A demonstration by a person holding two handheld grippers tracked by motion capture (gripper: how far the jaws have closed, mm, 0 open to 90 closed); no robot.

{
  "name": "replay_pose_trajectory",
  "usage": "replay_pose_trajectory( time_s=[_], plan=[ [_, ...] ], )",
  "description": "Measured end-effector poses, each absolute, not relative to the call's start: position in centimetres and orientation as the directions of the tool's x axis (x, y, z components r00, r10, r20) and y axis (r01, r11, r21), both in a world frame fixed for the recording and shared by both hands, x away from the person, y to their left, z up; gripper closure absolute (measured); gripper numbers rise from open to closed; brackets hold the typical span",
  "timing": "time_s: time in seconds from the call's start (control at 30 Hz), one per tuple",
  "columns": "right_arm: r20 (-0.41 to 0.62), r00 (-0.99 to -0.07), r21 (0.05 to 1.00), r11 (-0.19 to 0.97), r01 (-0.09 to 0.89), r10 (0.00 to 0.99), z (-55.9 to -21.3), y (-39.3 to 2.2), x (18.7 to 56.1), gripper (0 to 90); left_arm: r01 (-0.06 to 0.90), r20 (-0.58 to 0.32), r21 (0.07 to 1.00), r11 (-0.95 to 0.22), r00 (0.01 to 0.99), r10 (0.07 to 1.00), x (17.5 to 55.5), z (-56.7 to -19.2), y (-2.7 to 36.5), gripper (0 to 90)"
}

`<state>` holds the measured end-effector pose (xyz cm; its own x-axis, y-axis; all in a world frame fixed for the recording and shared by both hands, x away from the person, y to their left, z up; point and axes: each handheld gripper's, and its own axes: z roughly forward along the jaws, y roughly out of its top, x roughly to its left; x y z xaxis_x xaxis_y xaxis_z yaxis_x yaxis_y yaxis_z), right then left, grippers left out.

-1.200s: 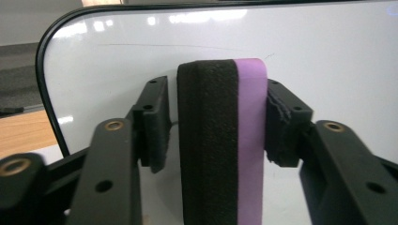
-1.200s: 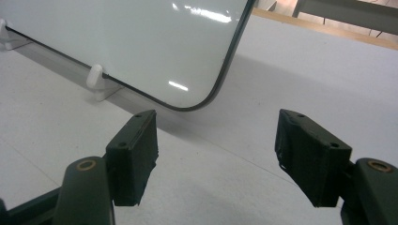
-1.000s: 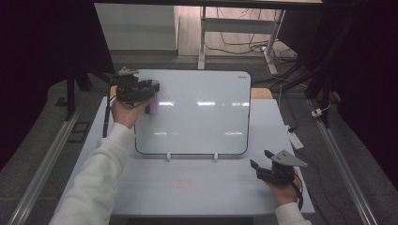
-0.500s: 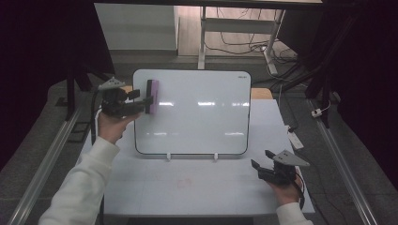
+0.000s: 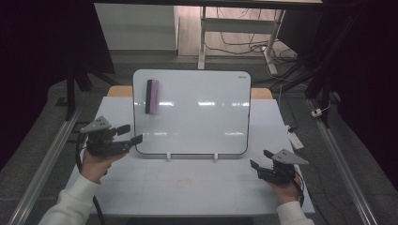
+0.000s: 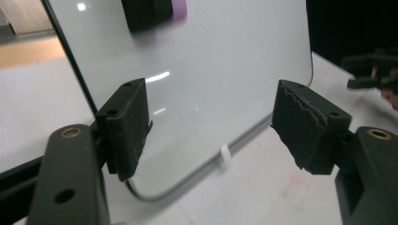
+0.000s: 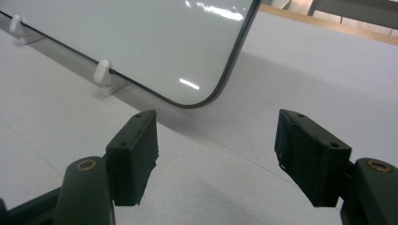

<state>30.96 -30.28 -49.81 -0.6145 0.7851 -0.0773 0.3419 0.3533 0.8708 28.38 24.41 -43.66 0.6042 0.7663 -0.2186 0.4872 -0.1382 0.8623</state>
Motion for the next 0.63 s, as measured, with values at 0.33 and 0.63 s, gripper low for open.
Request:
replay_pose_trajectory(
  time_s=[0.33,0.63],
  plan=[
    [-0.084,-0.636,0.874,0.364,0.323,0.767,-49.6,-30.4,31.1,29.8,0.532,-0.208,0.818,-0.22,0.629,0.749,26.0,-47.6,23.6,23.5],
    [-0.088,-0.656,0.88,0.368,0.302,0.75,-49.4,-30.4,31.0,29.7,0.549,-0.227,0.811,-0.202,0.614,0.756,25.6,-48.4,24.0,22.7]
  ],
)
